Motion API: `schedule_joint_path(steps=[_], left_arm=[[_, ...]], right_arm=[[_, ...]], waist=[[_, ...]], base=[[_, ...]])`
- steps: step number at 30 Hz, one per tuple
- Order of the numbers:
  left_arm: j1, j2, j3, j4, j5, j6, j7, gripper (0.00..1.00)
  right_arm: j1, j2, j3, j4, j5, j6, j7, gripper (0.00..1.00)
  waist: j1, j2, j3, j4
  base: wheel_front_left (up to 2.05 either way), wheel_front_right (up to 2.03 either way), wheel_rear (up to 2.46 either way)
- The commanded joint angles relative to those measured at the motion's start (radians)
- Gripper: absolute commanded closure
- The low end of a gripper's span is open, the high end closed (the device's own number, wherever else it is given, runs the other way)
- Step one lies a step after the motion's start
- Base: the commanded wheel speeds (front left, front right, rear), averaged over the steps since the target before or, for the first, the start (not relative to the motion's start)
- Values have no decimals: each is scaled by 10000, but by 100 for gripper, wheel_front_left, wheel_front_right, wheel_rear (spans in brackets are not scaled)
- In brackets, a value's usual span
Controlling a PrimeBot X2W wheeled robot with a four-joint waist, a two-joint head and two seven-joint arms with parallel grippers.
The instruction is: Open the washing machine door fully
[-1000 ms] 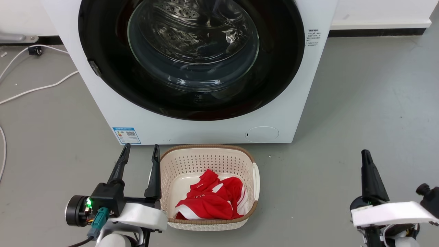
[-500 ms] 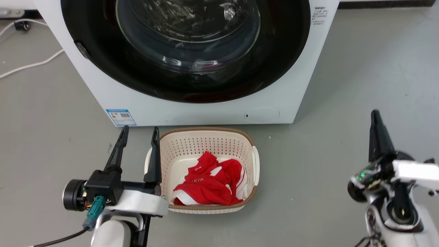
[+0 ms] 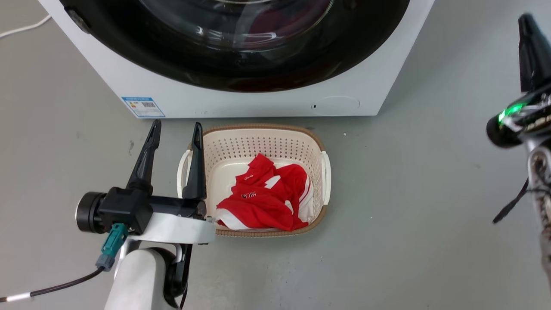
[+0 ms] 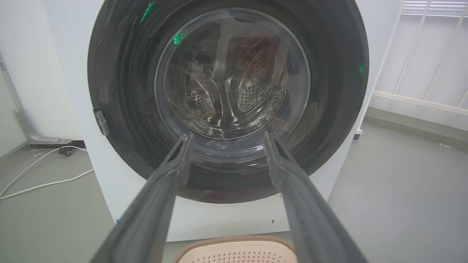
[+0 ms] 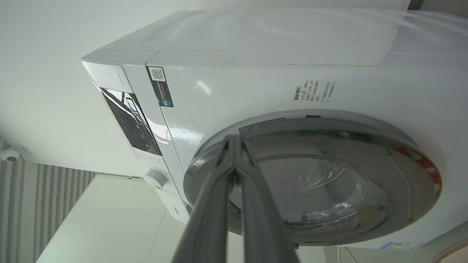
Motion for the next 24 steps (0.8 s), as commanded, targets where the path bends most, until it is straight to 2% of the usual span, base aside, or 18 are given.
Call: schedule_joint_path(steps=[1, 6, 12, 17, 24], left_arm=[[-141, -9, -15, -62, -10, -16, -24, 0], [-450, -9, -172, -239, -14, -42, -24, 0], [-761, -10, -299, -419, -34, -119, -24, 0], [-980, -10, -329, -545, -35, -160, -24, 0], [-1182, -10, -390, -654, -42, -189, -24, 0]], right_arm=[[-314, -151, 143, 186, 50, 0, 159, 100], [-2048, -907, 1176, 1553, 39, 0, 846, 100], [-4173, -1325, 2447, 3284, -76, 0, 1666, 100], [-5578, -1372, 3243, 4457, -287, 0, 2071, 100], [-6974, -1192, 4025, 5740, -721, 0, 2100, 100]], waist=[[-1, -1, 201, 92], [-1, -1, 660, 288], [-1, -1, 1180, 522], [-1, -1, 1548, 688], [-1, -1, 1929, 839]], base=[[0, 0, 0], [0, 0, 0], [0, 0, 0], [0, 0, 0], [0, 0, 0]])
